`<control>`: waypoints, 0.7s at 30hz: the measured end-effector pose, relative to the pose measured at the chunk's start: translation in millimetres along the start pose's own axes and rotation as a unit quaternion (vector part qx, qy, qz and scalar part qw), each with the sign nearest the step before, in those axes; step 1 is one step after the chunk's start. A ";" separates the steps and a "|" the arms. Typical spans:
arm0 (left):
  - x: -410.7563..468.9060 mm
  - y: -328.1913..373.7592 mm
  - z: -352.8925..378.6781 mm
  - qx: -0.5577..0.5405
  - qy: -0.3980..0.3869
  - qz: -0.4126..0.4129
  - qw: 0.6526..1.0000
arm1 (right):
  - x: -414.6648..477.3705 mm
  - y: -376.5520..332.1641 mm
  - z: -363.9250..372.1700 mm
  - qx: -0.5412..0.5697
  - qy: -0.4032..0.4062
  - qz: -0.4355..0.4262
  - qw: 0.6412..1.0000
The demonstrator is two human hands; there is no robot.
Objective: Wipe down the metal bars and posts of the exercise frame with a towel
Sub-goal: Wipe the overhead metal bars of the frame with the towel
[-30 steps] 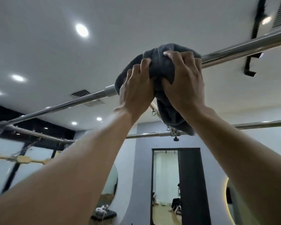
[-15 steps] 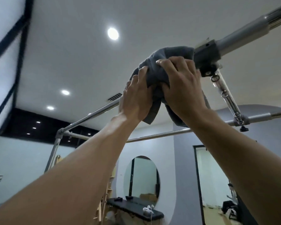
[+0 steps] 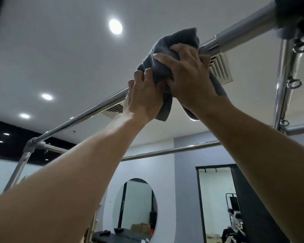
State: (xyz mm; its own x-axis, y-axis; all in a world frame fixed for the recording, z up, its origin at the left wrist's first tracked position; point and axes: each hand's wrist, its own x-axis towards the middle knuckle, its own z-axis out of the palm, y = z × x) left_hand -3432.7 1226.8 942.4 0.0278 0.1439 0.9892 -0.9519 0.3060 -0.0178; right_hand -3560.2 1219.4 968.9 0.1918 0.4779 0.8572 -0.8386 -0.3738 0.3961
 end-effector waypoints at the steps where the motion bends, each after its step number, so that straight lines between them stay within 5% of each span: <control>1: 4.7 -7.9 3.3 -0.007 0.012 0.010 1.000 | 4.3 -4.1 7.6 -0.004 0.010 0.002 1.000; 10: -0.5 -77.7 38.0 -0.072 0.155 0.080 0.982 | 3.9 -30.4 34.3 0.058 -0.029 -0.026 0.998; 15: 19.2 -51.5 30.2 -0.116 0.121 0.093 0.981 | 12.8 -33.3 14.7 -0.067 0.024 0.005 0.997; 21: 31.0 -75.3 26.5 -0.025 0.087 0.065 0.994 | 33.7 -60.5 25.9 -0.060 -0.027 0.042 0.997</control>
State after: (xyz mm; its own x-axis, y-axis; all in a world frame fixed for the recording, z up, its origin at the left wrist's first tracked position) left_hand -3368.2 1183.3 978.2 -0.0373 0.3454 0.9377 -0.9344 0.3206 -0.1553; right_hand -3489.8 1237.5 982.4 0.1420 0.4048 0.9033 -0.9072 -0.3119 0.2824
